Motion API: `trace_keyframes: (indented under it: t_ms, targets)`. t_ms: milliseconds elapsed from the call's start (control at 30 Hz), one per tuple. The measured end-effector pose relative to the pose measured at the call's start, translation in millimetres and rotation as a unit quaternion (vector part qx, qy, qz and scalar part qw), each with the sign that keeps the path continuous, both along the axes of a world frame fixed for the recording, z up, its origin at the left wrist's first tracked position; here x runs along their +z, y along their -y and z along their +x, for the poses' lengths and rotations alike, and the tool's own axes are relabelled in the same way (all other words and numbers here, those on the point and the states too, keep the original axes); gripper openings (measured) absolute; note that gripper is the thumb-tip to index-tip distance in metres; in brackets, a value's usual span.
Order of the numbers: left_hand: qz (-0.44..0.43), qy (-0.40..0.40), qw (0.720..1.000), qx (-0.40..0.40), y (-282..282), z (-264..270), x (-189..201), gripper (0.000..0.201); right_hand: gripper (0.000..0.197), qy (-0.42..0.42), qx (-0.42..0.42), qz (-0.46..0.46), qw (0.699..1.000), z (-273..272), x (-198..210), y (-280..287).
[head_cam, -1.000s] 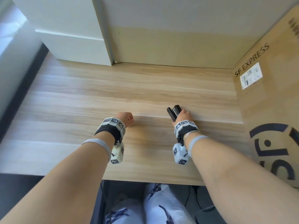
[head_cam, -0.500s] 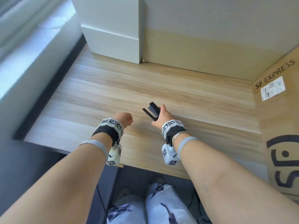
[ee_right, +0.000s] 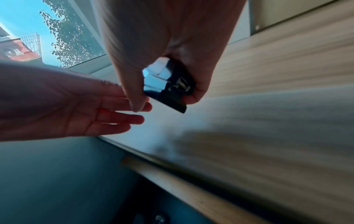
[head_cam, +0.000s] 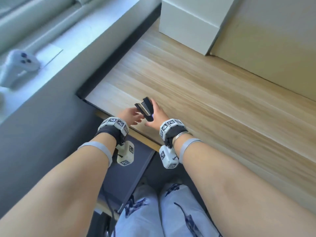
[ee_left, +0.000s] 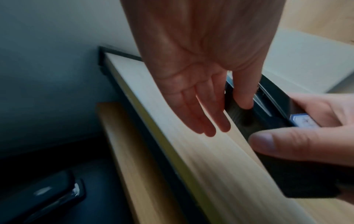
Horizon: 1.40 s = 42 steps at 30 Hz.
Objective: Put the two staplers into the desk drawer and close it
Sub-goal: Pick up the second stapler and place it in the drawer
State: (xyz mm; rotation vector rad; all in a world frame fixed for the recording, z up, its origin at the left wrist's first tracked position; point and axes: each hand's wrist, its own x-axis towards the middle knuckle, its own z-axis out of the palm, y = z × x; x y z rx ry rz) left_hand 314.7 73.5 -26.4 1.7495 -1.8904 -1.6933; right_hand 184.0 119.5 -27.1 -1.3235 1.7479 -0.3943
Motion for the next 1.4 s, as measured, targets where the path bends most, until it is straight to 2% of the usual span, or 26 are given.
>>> trace_keyframes:
  t_ms: [67, 167, 267, 333, 433, 500, 567, 667, 733, 900, 1033, 1167, 1400]
  targets:
    - [0.032, -0.032, 0.998, 0.042, -1.8, 23.1, -2.8, 0.034, 0.107, -0.013, 0.050, 0.016, 0.999, 20.5, -0.8, 1.9]
    - [0.041, -0.052, 0.995, 0.073, -6.4, 53.5, -3.2, 0.015, 0.112, -0.016, 0.111, 0.033, 0.993, 48.4, 0.5, 4.8]
    - [0.079, -0.097, 0.983, 0.138, -11.0, 79.2, -6.0, 0.007, 0.100, -0.033, 0.154, 0.027, 0.987, 72.0, 1.1, 7.7]
    - [0.094, -0.110, 0.974, 0.176, -14.0, 93.1, -10.8, 0.020, 0.080, -0.023, 0.157, 0.029, 0.987, 82.5, 3.5, 9.5]
    - [0.109, -0.084, 0.973, 0.187, -16.6, 108.3, -23.5, 0.039, 0.052, -0.032, 0.173, 0.031, 0.984, 92.3, 4.9, 13.7]
    - [0.121, -0.054, 0.970, 0.202, -19.8, 115.1, -30.8, 0.044, 0.044, -0.068, 0.158, -0.002, 0.985, 91.2, -2.1, 19.8]
    - [0.125, -0.022, 0.969, 0.213, -24.1, 122.0, -37.5, 0.058, 0.041, -0.084, 0.093, -0.048, 0.991, 82.4, -11.0, 26.1]
    - [0.125, 0.025, 0.971, 0.204, -33.3, 131.6, -51.5, 0.084, 0.043, -0.127, 0.022, -0.082, 0.988, 56.4, -25.0, 34.6]
    - [0.129, 0.049, 0.971, 0.194, -38.4, 135.5, -67.9, 0.091, 0.047, -0.179, 0.003, -0.066, 0.982, 36.1, -36.7, 37.5]
    - [0.130, 0.115, 0.977, 0.124, -53.7, 132.9, -100.9, 0.066, 0.060, -0.303, -0.062, -0.028, 0.951, 0.7, -64.9, 27.0]
    - [0.149, 0.157, 0.974, 0.064, -61.7, 119.9, -132.7, 0.065, 0.059, -0.346, -0.056, -0.010, 0.937, -12.4, -77.5, 17.6]
    - [0.145, 0.218, 0.965, 0.009, -68.3, 106.7, -165.3, 0.063, 0.058, -0.378, -0.060, -0.047, 0.923, -12.3, -88.6, 14.1]
    - [0.142, 0.266, 0.953, -0.039, -65.2, 92.4, -209.9, 0.066, 0.059, -0.398, -0.073, -0.089, 0.910, -11.7, -97.1, 12.5]
